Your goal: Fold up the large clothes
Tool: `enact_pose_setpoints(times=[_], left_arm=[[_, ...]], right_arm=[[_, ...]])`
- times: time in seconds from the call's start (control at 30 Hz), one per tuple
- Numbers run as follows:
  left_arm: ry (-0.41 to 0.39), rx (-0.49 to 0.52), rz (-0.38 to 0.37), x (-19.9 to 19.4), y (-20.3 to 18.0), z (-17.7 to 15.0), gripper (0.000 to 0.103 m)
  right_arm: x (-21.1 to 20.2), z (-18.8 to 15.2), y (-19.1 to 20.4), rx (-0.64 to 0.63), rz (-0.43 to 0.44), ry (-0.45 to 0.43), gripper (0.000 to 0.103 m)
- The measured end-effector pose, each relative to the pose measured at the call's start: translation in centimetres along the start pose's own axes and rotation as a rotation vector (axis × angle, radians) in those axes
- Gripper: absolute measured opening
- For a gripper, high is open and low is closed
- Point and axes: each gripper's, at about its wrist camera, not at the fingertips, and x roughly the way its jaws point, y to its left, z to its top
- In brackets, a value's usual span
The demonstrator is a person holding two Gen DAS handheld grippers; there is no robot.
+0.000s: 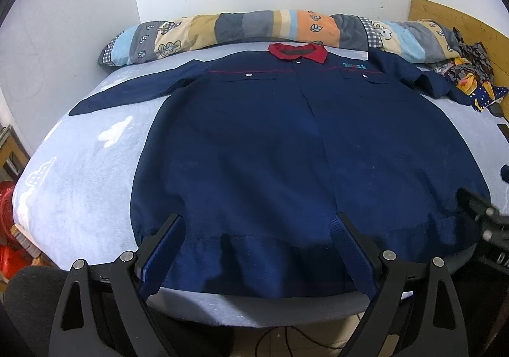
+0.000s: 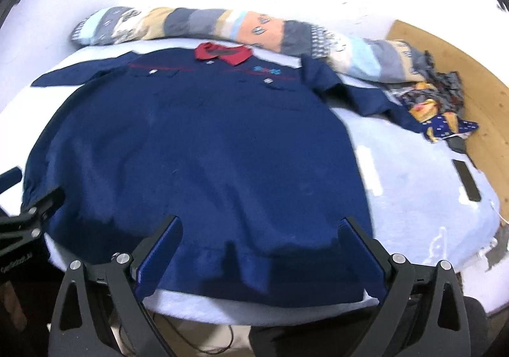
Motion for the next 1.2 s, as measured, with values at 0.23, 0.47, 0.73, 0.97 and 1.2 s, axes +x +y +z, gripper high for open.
enact_pose_setpoints(times=[0.23,0.47,0.73,0.97,1.2], left_arm=[[0.006,0.010,0.001,0.2,-0.5,0.0,0.093],[0.017,0.010,-0.014,0.4,-0.7,0.4,0.093],[-0.005,0.048,-0.057,1.9,-1.9,4.8,0.093],[-0.073,0.165,-0.128,6.5,-4.3,11.8,0.093],[-0.073,0.195,-0.187,9.5,-4.5,12.3,0.093]], right_arm=[[0.1,0.3,-1.4,0.047,0.011,-0.001,0.100],[0.1,0.7,-1.3,0.043,0.052,-0.001,0.100],[0.3,2.8,-4.0,0.072,0.121,-0.012,0.099],[2.4,9.4,-14.2,0.251,0.189,-0.060,0.100],[12.4,13.1,-31.8,0.674,0.297,0.005,0.100]])
